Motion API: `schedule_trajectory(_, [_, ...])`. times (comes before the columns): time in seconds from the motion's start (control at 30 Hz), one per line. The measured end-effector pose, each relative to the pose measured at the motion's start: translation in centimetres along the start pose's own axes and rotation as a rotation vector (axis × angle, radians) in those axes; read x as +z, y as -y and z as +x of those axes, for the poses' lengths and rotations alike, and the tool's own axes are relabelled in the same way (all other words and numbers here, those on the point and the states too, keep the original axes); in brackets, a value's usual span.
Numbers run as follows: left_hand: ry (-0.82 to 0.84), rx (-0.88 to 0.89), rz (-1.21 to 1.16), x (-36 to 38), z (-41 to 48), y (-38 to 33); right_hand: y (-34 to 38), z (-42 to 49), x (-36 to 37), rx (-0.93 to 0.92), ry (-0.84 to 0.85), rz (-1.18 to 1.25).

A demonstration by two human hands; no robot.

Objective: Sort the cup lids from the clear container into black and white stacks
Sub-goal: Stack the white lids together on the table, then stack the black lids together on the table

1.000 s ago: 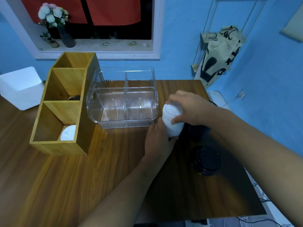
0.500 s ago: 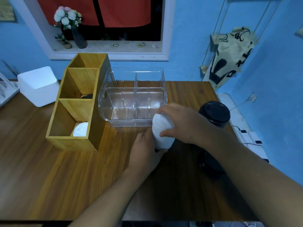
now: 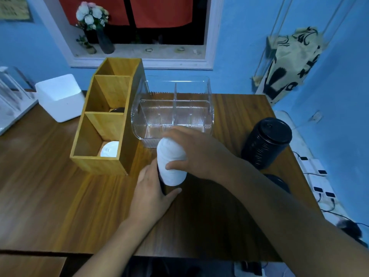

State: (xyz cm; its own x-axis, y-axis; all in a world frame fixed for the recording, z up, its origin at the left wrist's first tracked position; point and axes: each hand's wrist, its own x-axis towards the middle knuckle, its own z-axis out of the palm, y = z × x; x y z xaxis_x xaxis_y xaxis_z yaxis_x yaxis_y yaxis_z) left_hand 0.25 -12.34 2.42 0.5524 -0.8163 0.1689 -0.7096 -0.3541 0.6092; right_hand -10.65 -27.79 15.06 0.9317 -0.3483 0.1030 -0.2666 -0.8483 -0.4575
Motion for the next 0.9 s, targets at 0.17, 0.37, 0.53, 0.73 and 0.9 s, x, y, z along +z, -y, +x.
schedule_trajectory(0.17, [0.054,-0.050,0.108,-0.7,-4.5,0.3,-2.6,-5.7,-1.5,0.152,-0.029,-0.030])
schedule_trajectory(0.37, [0.138,0.163,0.235,0.8,-6.2,-2.2,-6.8,-15.8,-0.9,0.383,-0.090,-0.154])
schedule_trajectory(0.53, [0.168,0.346,0.292,4.2,-4.3,-6.1,-10.3,-19.2,1.4,0.401,-0.105,-0.209])
schedule_trajectory(0.73, [0.244,0.414,0.191,8.0,-0.1,-10.2,-11.9,-20.4,1.9,0.435,-0.197,-0.238])
schedule_trajectory(0.9, [0.262,0.344,0.022,10.6,4.0,-13.2,-13.8,-22.0,2.2,0.489,-0.269,-0.204])
